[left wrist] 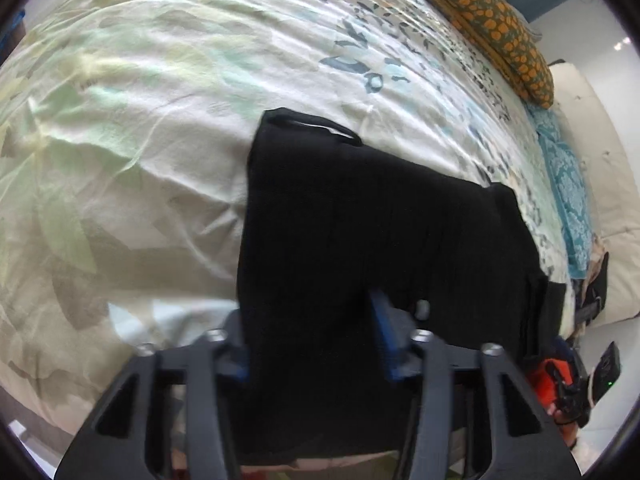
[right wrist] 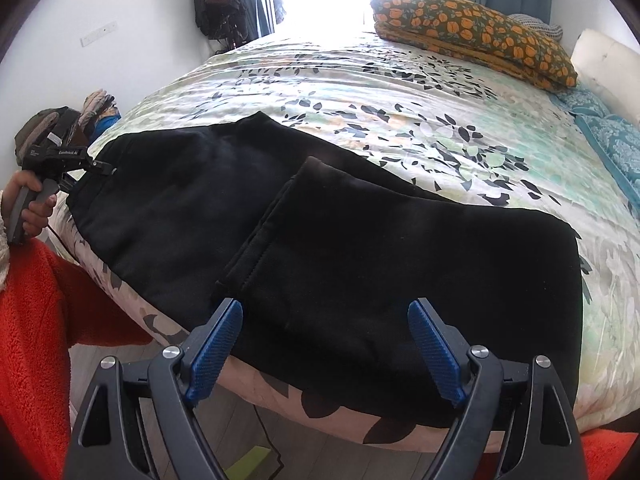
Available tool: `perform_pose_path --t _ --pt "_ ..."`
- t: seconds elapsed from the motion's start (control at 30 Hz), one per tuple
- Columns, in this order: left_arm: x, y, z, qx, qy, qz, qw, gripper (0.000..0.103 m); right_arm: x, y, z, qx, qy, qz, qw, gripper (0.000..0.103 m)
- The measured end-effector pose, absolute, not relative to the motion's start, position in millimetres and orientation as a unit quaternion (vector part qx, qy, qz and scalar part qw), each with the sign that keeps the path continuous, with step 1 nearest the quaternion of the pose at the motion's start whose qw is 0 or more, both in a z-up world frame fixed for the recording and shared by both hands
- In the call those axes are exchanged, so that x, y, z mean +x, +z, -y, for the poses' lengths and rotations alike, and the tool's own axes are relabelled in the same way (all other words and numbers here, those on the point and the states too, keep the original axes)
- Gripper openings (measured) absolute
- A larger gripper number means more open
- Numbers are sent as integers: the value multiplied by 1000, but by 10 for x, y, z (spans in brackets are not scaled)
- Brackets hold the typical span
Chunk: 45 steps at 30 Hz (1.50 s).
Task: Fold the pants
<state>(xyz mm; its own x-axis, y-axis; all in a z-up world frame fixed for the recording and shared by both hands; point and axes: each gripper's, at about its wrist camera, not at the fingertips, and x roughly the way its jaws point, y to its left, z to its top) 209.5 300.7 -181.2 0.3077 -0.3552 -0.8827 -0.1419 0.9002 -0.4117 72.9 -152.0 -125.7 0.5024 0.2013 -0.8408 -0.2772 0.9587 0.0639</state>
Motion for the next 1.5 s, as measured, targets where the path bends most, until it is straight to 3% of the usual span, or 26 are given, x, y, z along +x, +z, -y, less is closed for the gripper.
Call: perform_pose_path --t 0.07,0.1,0.33,0.43,0.53,0.7,0.77,0.8,0.83,0.9,0.97,1.1,1.2,1.37,1.47,1.5 --pt "2033 -1605 -2910 -202 -44 -574 793 20 736 -1220 1589 -27 131 -474 870 85" --pt "1986 -1479 -2837 -196 -36 -564 802 19 735 -1200 1620 -21 129 -472 872 85" --pt "1416 -637 -1624 -94 -61 -457 883 19 1007 -983 1499 59 176 -496 848 85" --pt "1161 -649 -970 -1 -52 -418 907 19 1341 -817 1273 173 244 -510 806 85" --pt "1019 -736 -523 60 -51 -396 915 19 1686 -721 908 298 340 -546 706 87" --pt "844 -813 -216 132 -47 -361 922 19 1968 -783 302 269 371 -620 637 89" --pt "805 -836 -114 169 -51 -351 920 19 2013 -901 206 225 349 -646 641 79" --pt "792 -851 -70 184 -56 -355 915 21 2012 -963 176 203 343 -655 642 48" --pt "774 -842 -52 183 -81 -365 909 23 2002 -1006 183 174 328 -658 655 28" --pt "663 -666 -84 150 -141 -367 907 29 1992 -1117 303 186 314 -665 651 24" --pt "551 -362 -208 80 -207 -372 902 33 1985 -1147 485 204 312 -659 653 23" --pt "390 279 -657 -19 -248 -325 912 60 2125 -901 1091 267 316 -629 658 23" --pt "429 467 -963 -41 -218 -302 927 61 2191 -616 1610 278 317 -615 667 24" --pt "719 142 -1232 -85 -173 -346 918 60 2158 -662 2564 267 277 -647 658 25" --pt "866 -205 -1192 -97 -163 -386 903 59 2088 -1119 3078 290 215 -669 649 41" --pt "851 -343 -1076 -93 -160 -401 897 58 2051 -1306 3221 295 182 -677 649 57"
